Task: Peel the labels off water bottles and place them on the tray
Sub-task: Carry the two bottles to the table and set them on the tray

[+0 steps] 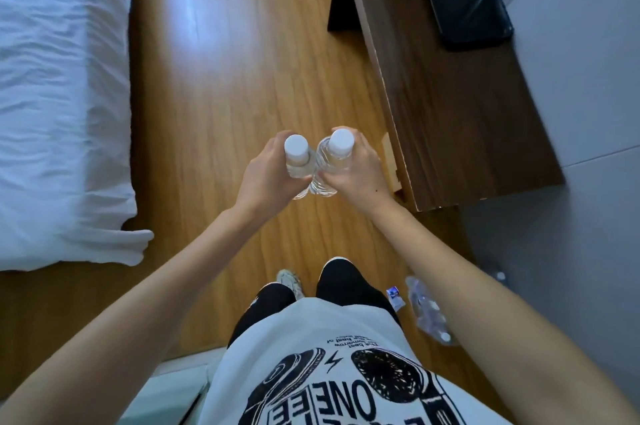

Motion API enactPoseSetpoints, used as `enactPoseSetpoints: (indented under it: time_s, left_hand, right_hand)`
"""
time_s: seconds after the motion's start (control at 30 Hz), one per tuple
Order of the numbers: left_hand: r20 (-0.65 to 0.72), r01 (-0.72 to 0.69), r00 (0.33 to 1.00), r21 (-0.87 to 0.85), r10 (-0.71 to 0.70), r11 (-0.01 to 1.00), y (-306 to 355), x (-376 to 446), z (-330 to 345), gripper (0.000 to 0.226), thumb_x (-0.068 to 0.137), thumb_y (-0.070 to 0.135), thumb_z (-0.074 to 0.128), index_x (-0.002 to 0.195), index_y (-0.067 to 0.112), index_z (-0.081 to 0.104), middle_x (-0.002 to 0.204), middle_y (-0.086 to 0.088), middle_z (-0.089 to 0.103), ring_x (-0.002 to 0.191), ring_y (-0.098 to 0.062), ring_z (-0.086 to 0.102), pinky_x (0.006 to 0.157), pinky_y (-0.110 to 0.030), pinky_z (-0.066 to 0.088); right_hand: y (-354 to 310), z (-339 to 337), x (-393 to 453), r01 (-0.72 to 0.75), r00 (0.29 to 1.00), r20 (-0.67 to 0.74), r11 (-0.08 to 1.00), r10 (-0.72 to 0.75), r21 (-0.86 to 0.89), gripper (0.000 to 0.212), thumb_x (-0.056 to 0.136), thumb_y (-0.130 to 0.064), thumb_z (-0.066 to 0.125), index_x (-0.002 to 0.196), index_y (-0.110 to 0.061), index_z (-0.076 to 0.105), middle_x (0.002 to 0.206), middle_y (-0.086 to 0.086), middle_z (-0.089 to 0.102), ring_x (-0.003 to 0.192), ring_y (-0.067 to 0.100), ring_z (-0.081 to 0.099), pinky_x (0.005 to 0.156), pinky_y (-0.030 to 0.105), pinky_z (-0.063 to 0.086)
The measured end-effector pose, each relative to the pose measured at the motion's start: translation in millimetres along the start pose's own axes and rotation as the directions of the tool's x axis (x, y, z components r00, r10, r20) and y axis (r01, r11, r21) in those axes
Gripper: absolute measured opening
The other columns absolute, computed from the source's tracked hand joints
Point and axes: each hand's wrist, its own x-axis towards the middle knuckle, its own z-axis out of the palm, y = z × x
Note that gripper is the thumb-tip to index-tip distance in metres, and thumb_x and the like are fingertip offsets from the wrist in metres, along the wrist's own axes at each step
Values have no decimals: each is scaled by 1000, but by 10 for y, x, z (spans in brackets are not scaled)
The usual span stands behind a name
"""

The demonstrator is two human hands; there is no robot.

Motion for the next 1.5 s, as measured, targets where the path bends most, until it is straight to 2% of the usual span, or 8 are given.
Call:
enactPoseSetpoints:
  time_s: [0.2, 0.5, 0.77, 0.87, 1.1, 1.2, 1.4, 1.5]
  left_hand:
    - [-21, 46, 999, -67, -48, 997, 22, 1069, -176, 54, 66, 33, 75, 113, 29, 48, 106, 10, 63, 89, -17, 61, 70, -29, 44]
    - [-65, 132, 988, -107, -139, 985, 249, 3082, -430, 46, 65, 42, 70, 104, 35, 47, 100, 11, 62, 87, -17, 62, 74, -35, 51]
    - [-140, 109, 983, -62, -117, 992, 480, 4713, -829, 53, 64, 45, 68, 111, 29, 50, 93, 17, 59, 82, -15, 58, 66, -28, 40]
    - [-133, 85, 987, -24, -87, 996, 447, 5327, -984, 52, 68, 40, 71, 113, 25, 50, 92, 12, 62, 80, -19, 60, 65, -32, 45]
    - [29, -14, 999, -12, 14, 1000, 276, 6789, -1169, 43, 70, 42, 69, 103, 37, 41, 95, 9, 63, 81, -18, 63, 62, -32, 49]
    - [71, -65, 995, -36, 67, 997, 317, 7310, -1169, 40, 71, 50, 67, 98, 47, 37, 99, 8, 62, 86, -19, 63, 71, -41, 54]
    - [238, -277, 932, -17, 273, 961, 578, 8158, -890, 45, 69, 55, 68, 102, 52, 38, 100, 13, 57, 87, -18, 62, 71, -47, 55]
    - [339, -353, 877, -28, 341, 935, 823, 8440, -586, 48, 65, 54, 69, 102, 58, 38, 94, 21, 55, 83, -13, 60, 67, -45, 55]
  right_hand:
    - [-32, 35, 1133, 18, 1000, 10, 999, -18, -26, 63, 64, -22, 81, 120, -17, 51, 112, 4, 60, 97, 25, 60, 79, 41, 51]
    - [58, -31, 3316, 41, 996, 74, 999, -42, 21, 60, 65, -23, 81, 117, -20, 51, 108, 0, 59, 94, 22, 60, 79, 40, 51]
    - [-164, -231, 5064, 142, 984, 103, 990, -142, 11, 60, 66, -23, 81, 118, -15, 52, 110, 3, 60, 95, 25, 60, 78, 44, 52]
    - [-216, -177, 5663, 131, 984, 117, 991, -131, 10, 60, 68, -25, 81, 119, -15, 51, 112, 3, 60, 97, 24, 60, 80, 47, 52]
    - [-172, 2, 6815, -12, 999, -51, 997, 16, 73, 55, 70, -29, 78, 118, -20, 52, 112, -3, 61, 100, 21, 59, 83, 42, 50]
    - [-154, -35, 7201, -99, 985, -131, 990, 113, 105, 51, 73, -34, 77, 116, -25, 53, 113, -3, 61, 99, 19, 60, 79, 35, 50]
    - [9, -390, 7496, -210, 907, -330, 960, 263, 188, 49, 72, -32, 75, 114, -34, 50, 112, -4, 62, 97, 16, 60, 78, 34, 50]
    - [249, -639, 7504, -256, 842, -430, 943, 326, 214, 53, 71, -25, 78, 118, -25, 53, 116, 0, 63, 104, 20, 60, 81, 36, 50]
